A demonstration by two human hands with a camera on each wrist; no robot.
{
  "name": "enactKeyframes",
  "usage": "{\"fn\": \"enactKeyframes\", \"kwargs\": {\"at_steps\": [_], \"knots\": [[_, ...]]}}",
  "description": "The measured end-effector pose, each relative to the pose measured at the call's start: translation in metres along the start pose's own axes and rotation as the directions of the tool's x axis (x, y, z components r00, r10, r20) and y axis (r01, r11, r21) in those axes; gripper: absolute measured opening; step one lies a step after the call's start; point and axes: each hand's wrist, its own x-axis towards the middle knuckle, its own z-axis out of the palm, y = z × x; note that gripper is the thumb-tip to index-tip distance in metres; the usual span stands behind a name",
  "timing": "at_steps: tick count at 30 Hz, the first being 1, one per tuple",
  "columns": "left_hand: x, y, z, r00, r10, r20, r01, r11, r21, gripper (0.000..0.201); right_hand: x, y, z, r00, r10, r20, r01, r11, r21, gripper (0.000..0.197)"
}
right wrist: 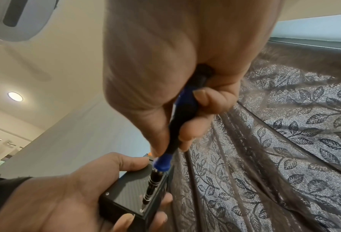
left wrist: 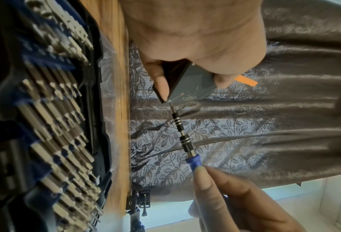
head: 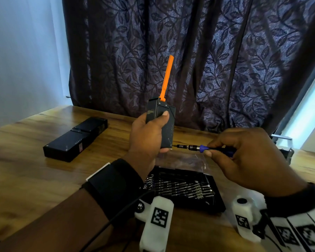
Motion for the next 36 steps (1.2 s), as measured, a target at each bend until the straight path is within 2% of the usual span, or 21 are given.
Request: {"fn": "enactKeyframes", "kwargs": {"at_steps": [6,12,17,20,24,26,28,30,32,36], "knots": [[0.002,0.000,-0.001,1.000,0.001,0.005,-0.001,1.000,-0.011,0.016,0.002,-0.001,0.004,1.000,-0.007,-0.022,0.007,1.000,-0.010,0.017],[0.004,-0.002,-0.002,1.000,0.015,0.025,-0.015,1.000,-0.016,0.015,0.001,0.000,0.003,1.000,0.018,-0.007,-0.018,1.000,0.007,0.016],[0.009,-0.004,-0.002,0.991,0.126,0.055,-0.127,0.992,0.020,0.020,0.001,0.001,0.000,0.997,0.075,0.018,-0.076,0.996,0.037,0.013],[0.011,-0.010,-0.001,0.987,0.151,0.063,-0.153,0.988,0.026,0.018,0.000,0.004,0.000,0.993,0.115,0.030,-0.116,0.993,0.029,0.015],[0.023,-0.019,-0.006,0.969,0.242,-0.046,-0.236,0.965,0.117,0.014,0.000,0.000,0.003,0.991,0.137,-0.013,-0.137,0.990,-0.035,0.016],[0.027,-0.017,-0.010,0.974,0.192,-0.118,-0.179,0.977,0.112,0.012,0.000,-0.002,0.003,0.986,0.162,-0.040,-0.162,0.987,-0.013,0.014],[0.026,-0.012,-0.011,0.987,0.060,-0.148,-0.058,0.998,0.015,0.011,0.000,0.000,0.005,0.979,0.197,-0.056,-0.193,0.979,0.068,0.010],[0.023,-0.008,-0.012,0.989,-0.056,-0.135,0.044,0.995,-0.089,0.017,-0.001,0.005,0.006,0.965,0.243,-0.098,-0.227,0.963,0.149,0.010],[0.017,-0.003,-0.008,0.990,-0.100,-0.097,0.084,0.985,-0.153,0.026,-0.002,0.011,0.007,0.932,0.337,-0.135,-0.284,0.909,0.306,0.011],[0.013,0.000,-0.002,0.997,-0.046,0.061,0.056,0.985,-0.166,0.085,-0.003,0.009,0.011,0.870,0.489,-0.059,-0.337,0.679,0.652,0.007]]}}
